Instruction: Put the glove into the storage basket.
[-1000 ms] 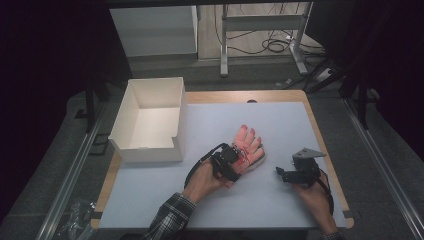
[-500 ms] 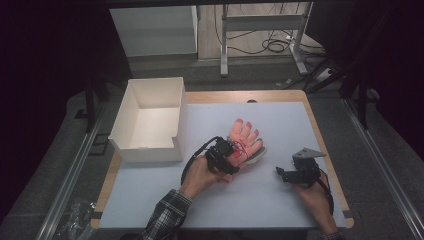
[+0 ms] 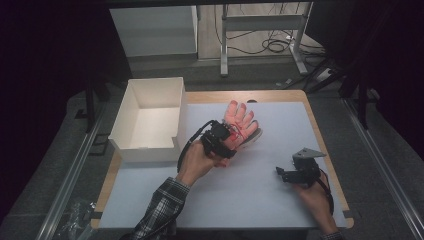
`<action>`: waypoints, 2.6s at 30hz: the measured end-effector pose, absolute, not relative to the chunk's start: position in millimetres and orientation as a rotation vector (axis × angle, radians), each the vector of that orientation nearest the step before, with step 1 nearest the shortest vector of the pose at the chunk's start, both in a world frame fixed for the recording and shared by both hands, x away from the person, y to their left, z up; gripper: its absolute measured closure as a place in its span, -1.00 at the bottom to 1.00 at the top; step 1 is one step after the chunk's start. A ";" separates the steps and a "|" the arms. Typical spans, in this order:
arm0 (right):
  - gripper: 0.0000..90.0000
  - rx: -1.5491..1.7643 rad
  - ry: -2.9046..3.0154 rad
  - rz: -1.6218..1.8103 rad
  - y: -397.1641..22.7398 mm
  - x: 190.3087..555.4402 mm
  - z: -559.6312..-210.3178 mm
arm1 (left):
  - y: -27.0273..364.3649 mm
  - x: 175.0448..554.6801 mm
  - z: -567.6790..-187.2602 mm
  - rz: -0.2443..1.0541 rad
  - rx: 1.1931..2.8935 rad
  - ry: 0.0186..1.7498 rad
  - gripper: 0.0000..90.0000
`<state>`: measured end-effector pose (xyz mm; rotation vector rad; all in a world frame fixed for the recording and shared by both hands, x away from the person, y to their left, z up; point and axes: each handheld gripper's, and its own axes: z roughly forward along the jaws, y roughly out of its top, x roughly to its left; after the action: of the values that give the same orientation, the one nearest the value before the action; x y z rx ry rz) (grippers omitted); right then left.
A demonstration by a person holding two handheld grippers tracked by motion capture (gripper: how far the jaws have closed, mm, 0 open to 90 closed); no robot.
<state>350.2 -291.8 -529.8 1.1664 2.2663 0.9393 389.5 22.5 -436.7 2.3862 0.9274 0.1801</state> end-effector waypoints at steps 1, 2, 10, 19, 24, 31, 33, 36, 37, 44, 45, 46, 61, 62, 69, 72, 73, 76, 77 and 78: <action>-0.57 1.169 2.265 0.941 -291.7 350.2 -529.8 | 23.7 391.4 -432.7 0.190 2.382 0.931 0.04; -0.57 1.164 2.267 0.939 -291.9 350.2 -529.9 | 24.4 392.5 -430.4 0.193 2.378 0.936 0.04; -0.57 1.166 2.266 0.942 -291.7 350.2 -530.0 | 38.1 406.2 -409.5 0.210 2.343 0.991 0.04; -0.57 1.165 2.265 0.943 -291.7 350.3 -530.1 | 53.5 416.9 -389.3 0.260 2.327 1.036 0.03; -0.57 1.165 2.265 0.943 -291.7 350.3 -530.1 | 65.9 422.3 -375.5 0.289 2.306 1.072 0.03; -0.57 1.167 2.265 0.944 -291.7 350.2 -530.0 | 88.7 431.3 -357.4 0.328 2.281 1.141 0.02; -0.57 1.165 2.265 0.943 -291.7 350.3 -530.1 | 94.9 433.4 -353.7 0.342 2.271 1.161 0.02; -0.57 1.166 2.265 0.943 -291.7 350.2 -530.1 | 105.9 436.2 -347.8 0.364 2.260 1.194 0.02; -0.57 1.165 2.266 0.943 -291.7 350.3 -530.1 | 110.4 437.0 -345.9 0.373 2.253 1.208 0.02; -0.57 1.165 2.265 0.943 -291.7 350.3 -530.1 | 136.9 439.9 -340.4 0.418 2.205 1.288 0.01; -0.57 1.166 2.266 0.943 -291.7 350.2 -530.1 | 141.3 440.6 -340.4 0.423 2.198 1.299 0.01; -0.57 1.164 2.266 0.943 -291.7 350.3 -530.1 | 145.8 441.1 -340.6 0.428 2.191 1.315 0.00; -0.57 1.165 2.265 0.943 -291.7 350.3 -530.1 | 206.3 444.5 -359.9 0.489 2.084 1.501 -0.01; -0.57 1.166 2.265 0.943 -291.7 350.2 -530.1 | 209.6 444.7 -361.9 0.492 2.082 1.506 -0.01; -0.57 1.166 2.264 0.942 -291.7 350.3 -530.1 | 227.2 446.9 -381.9 0.493 2.063 1.572 -0.01; -0.57 1.166 2.264 0.942 -291.7 350.2 -530.1 | 234.5 449.0 -393.0 0.480 2.053 1.590 -0.01; -0.57 1.166 2.264 0.942 -291.7 350.2 -530.1 | 235.5 449.3 -395.7 0.475 2.048 1.597 -0.01; -0.57 1.166 2.264 0.942 -291.7 350.3 -530.1 | 237.6 451.3 -407.1 0.471 2.051 1.609 -0.01; -0.57 1.166 2.264 0.942 -291.7 350.2 -530.1 | 237.9 452.3 -412.0 0.464 2.049 1.614 -0.01; -0.57 1.166 2.264 0.942 -291.7 350.2 -530.1 | 238.3 453.1 -415.0 0.461 2.049 1.611 -0.01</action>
<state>350.2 -291.7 -530.1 1.1660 2.2643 0.9424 453.1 238.3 -415.0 2.0489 1.6115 0.4613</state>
